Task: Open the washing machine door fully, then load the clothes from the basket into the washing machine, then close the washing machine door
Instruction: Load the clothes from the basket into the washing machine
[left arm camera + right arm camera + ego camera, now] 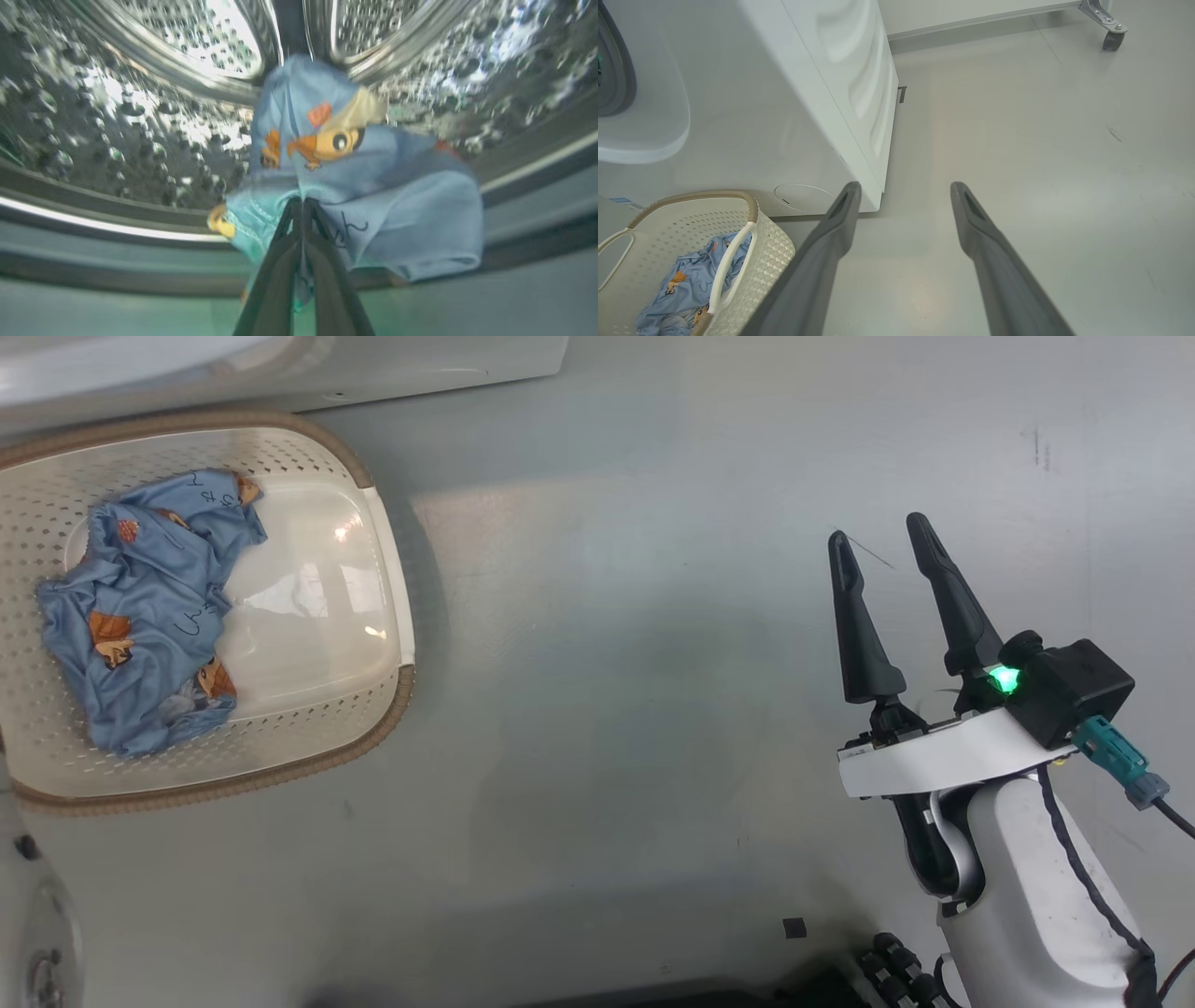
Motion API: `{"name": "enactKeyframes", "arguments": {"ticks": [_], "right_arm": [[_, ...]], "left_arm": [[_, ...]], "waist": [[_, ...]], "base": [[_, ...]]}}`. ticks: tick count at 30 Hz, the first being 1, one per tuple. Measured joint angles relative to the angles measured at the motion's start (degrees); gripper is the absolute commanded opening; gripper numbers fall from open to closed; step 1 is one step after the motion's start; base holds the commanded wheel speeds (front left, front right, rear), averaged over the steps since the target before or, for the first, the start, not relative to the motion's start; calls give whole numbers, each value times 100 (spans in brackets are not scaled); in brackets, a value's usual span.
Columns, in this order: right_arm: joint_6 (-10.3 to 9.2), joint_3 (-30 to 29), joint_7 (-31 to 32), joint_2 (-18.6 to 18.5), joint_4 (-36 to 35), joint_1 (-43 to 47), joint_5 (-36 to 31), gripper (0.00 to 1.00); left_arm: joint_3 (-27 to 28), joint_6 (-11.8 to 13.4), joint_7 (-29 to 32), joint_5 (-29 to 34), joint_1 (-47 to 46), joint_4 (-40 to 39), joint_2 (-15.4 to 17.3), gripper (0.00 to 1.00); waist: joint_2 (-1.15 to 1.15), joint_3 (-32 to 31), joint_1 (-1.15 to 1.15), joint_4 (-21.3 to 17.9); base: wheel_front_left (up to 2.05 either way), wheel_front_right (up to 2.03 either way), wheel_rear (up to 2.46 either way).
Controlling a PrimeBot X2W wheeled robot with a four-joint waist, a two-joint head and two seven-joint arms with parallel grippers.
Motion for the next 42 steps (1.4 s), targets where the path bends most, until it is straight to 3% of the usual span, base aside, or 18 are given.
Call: {"name": "enactKeyframes", "arguments": {"ticks": [7,14,25,42], "right_arm": [[0,14,0,0,-30,-11,54,100],[0,96,0,0,-75,-7,102,100],[0,223,0,3,-107,1,158,100],[0,532,0,16,-201,-31,468,100]], "left_arm": [[58,-3,-1122,100,-432,-281,73,0],[51,-312,-1673,31,-797,-413,147,0],[23,-564,-1915,-147,-1479,-330,434,0],[-350,-666,-1938,-327,-2496,-445,934,0]], "waist": [[0,78,0,-10],[0,243,0,-81],[0,621,0,-245],[0,1222,0,-491]], "base": [[0,0,0],[0,0,0],[0,0,0],[0,0,0]]}}
